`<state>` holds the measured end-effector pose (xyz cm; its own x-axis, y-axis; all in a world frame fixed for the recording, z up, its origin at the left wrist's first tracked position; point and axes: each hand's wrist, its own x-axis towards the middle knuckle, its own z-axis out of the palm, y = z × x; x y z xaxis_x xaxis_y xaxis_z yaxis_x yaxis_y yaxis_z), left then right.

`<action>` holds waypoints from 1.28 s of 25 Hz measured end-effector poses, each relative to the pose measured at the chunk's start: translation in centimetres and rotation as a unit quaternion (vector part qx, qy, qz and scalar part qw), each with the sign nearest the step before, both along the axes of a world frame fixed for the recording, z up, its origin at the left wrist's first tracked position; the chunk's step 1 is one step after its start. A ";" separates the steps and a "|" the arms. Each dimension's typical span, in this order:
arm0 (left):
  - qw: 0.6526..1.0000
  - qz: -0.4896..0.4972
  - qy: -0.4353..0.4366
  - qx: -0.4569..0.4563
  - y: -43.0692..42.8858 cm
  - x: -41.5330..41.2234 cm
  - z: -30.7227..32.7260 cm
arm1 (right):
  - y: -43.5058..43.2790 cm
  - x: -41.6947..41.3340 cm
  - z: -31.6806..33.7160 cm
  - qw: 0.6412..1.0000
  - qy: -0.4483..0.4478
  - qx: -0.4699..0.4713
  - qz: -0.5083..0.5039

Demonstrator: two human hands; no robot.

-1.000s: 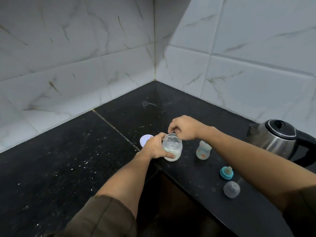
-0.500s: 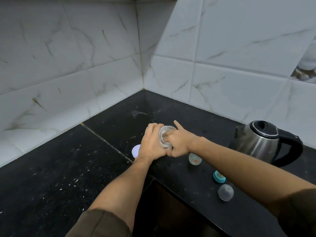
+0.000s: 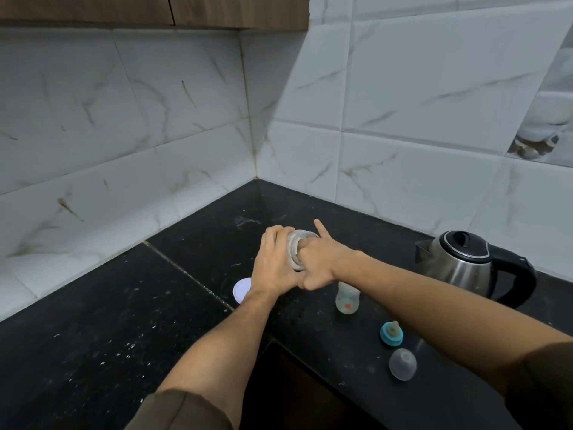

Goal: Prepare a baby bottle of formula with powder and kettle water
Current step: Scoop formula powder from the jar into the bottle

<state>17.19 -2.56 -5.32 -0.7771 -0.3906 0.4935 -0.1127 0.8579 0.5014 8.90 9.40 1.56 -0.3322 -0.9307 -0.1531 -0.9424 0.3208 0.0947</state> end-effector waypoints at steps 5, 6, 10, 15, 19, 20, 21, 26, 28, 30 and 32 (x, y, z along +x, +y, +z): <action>1.000 0.020 0.002 -0.004 0.0 -0.3 -0.6 | -0.2 0.2 1.1 0.999 0.035 -0.023 0.018; 1.000 0.024 -0.002 -0.014 -0.1 -0.3 -0.7 | -0.2 0.2 1.3 0.998 0.056 -0.028 0.021; 0.999 0.037 -0.006 -0.018 -0.2 -0.7 -0.8 | 0.2 0.4 1.5 0.987 0.159 -0.021 0.001; 0.999 0.031 -0.007 -0.027 0.0 -1.3 -0.8 | 0.9 0.7 1.9 0.979 0.195 -0.045 -0.031; 0.999 0.023 -0.008 -0.037 0.3 -1.9 -0.4 | 1.7 0.1 1.5 0.983 0.161 -0.043 -0.076; 0.999 0.019 -0.008 -0.036 0.4 -1.9 -0.2 | 1.9 -0.2 1.4 0.983 0.155 -0.042 -0.088; 0.999 0.012 -0.008 -0.035 0.6 -2.0 -0.1 | 2.0 -0.4 1.2 0.983 0.150 -0.041 -0.098; 0.999 -0.008 -0.008 -0.044 1.4 -1.9 0.2 | 2.0 -0.9 0.7 0.983 0.070 -0.074 -0.150; 0.999 -0.008 -0.010 -0.040 1.4 -2.0 0.0 | 1.9 -1.1 0.6 0.978 0.003 -0.104 -0.182; 0.999 -0.001 -0.013 -0.034 1.5 -2.1 -0.1 | 1.8 -1.3 0.6 0.963 -0.066 -0.134 -0.225; 0.999 0.011 -0.012 -0.035 1.6 -2.1 -0.2 | 1.9 -1.5 0.7 0.943 -0.118 -0.164 -0.266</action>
